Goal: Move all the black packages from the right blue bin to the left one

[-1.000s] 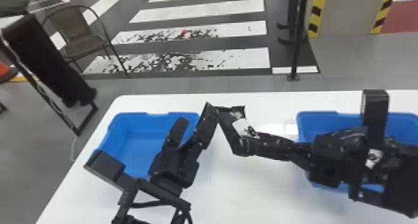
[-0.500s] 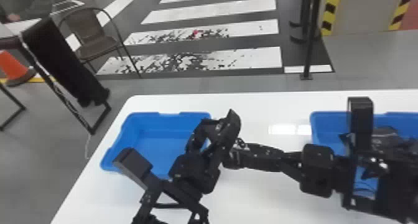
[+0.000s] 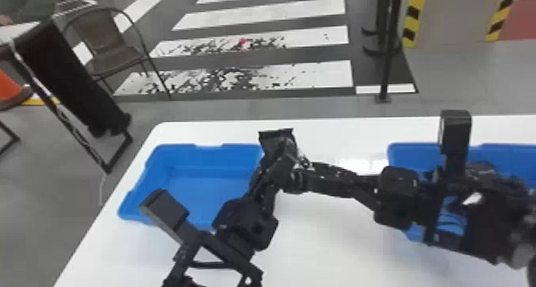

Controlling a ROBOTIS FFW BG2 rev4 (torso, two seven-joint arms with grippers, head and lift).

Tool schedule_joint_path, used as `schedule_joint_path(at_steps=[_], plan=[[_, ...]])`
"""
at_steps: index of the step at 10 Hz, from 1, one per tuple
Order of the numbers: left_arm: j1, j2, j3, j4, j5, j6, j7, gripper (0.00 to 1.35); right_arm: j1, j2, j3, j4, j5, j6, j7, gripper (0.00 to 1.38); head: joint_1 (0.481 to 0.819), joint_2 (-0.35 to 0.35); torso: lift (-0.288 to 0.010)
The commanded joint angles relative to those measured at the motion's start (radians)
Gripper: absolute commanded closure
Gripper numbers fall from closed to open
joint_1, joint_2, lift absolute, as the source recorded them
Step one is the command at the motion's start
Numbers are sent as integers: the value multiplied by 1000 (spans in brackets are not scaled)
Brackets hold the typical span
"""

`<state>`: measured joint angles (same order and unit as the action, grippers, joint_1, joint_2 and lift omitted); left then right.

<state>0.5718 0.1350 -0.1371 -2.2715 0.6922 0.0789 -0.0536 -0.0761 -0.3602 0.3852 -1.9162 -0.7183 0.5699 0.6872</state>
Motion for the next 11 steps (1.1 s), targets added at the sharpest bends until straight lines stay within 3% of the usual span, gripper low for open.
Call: schedule_joint_path(at_steps=[1,2,3,4,5,7,8,9,10,11], plan=[[0,0,5,0,-2,-27,-2,1210,-7,4,0,20,0,-23,-2,1116,695,243,-154],[-5,0,11,5,-2,-35,-2,1210,-7,9,-2,32,-2,-32,0,1001,695,245,-154],[-22,-2,39,34,-32,-40,1,1210,-3,14,-6,52,-6,-47,2,703,695,248,-154],[-66,-6,89,130,-132,-67,9,1210,15,17,-32,59,-14,-57,6,245,695,254,-154],[-120,-18,177,250,-267,-86,18,1210,29,18,-56,57,-12,-59,8,53,695,269,-154],[-214,-25,317,457,-577,-177,77,1210,51,17,-92,52,-12,-59,9,150,695,331,-154],[-241,-18,360,508,-656,-187,87,1210,61,17,-96,52,-12,-59,9,150,695,350,-154],[-245,-14,376,528,-664,-209,109,1179,66,18,-102,52,-10,-57,9,148,695,350,-154],[-245,-15,388,525,-652,-248,112,759,74,20,-124,42,24,-47,9,148,695,350,-154],[-236,-18,382,525,-634,-334,112,214,83,24,-164,37,58,-45,5,150,695,350,-154]])
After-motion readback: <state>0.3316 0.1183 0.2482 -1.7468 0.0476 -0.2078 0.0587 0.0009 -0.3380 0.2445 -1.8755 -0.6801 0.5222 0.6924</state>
